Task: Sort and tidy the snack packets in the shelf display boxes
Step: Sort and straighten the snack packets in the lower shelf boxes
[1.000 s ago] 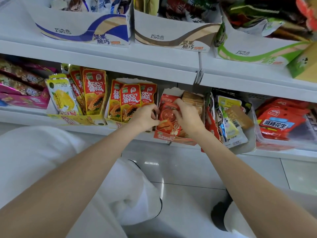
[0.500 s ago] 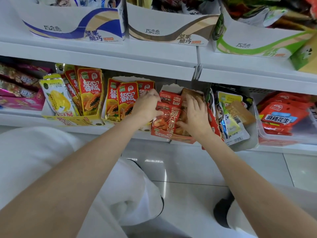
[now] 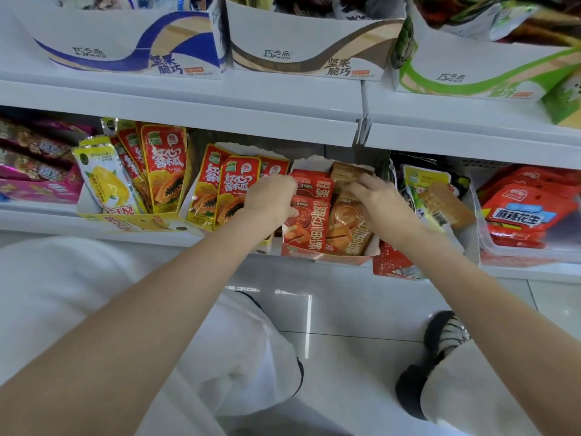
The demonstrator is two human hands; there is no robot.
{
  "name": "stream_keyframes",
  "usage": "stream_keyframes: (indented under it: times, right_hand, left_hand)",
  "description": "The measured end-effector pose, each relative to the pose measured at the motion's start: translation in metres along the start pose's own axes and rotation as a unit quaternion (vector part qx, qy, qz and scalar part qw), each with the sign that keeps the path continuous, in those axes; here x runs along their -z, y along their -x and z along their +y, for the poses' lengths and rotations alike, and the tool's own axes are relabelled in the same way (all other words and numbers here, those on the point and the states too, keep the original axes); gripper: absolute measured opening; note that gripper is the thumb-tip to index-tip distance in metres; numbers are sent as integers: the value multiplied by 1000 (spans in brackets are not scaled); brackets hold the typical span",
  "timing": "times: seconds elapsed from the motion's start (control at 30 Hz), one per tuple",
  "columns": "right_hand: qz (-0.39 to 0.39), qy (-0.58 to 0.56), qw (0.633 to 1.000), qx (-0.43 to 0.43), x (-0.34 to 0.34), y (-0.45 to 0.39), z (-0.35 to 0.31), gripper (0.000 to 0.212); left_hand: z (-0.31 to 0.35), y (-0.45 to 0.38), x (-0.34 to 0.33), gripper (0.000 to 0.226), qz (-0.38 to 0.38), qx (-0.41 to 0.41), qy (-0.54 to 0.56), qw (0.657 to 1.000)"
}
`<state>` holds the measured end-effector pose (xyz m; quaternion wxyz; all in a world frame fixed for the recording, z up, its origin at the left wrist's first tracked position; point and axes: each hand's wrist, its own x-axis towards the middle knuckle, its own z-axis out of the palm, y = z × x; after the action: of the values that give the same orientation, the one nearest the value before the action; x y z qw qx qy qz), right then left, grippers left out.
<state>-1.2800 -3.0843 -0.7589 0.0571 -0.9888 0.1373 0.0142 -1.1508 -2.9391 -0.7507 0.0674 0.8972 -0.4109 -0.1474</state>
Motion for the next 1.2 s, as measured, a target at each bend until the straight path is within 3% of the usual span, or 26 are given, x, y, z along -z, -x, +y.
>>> stream_keyframes:
  times: [0.07,0.17,0.27,0.33,0.47,0.57,0.7,0.87,1.0,1.1,1.2]
  right_hand:
    - [4,28,1000,-11,-2,5,0,50]
    - [-24,57,998,-27,0,6,-1,64]
    - [-54,106,989,-88,3,6,-7,74]
    - [-91,148,978,-117,1,5,-13,71]
    - [-91,198,972,-92,-1,-1,-28,54]
    - [-65,206,975,-59,3,-6,-31,45]
    - [-28,200,978,-43,1,-5,-25,49]
    - [-8,208,978,-31,-3,-2,-23,55]
    - [-11,200,976,-85,-9,-5,-20,60]
    - [54,223,966,-122,-14,-7,-21,68]
    - [123,129,984,-30,-17,-13,-29,64]
  left_hand:
    - [-1,-5,0,40,15,8,-40,999]
    - [1,-12,-3,44,66,-49,-159,984]
    - [1,-21,-8,49,86,-58,-193,976]
    - [-2,-25,-14,50,90,-27,-160,983]
    - [-3,-23,-28,52,107,4,-100,989]
    - [-4,-22,-37,50,165,-14,-150,975]
    - [-5,-27,-45,48,248,-19,-172,953]
    - [-2,-40,-39,54,219,9,-126,967]
    - [1,-45,-35,60,189,-7,-63,980]
    - [-4,-30,-30,63,190,24,22,981]
    - [-10,-11,-26,47,157,62,68,983]
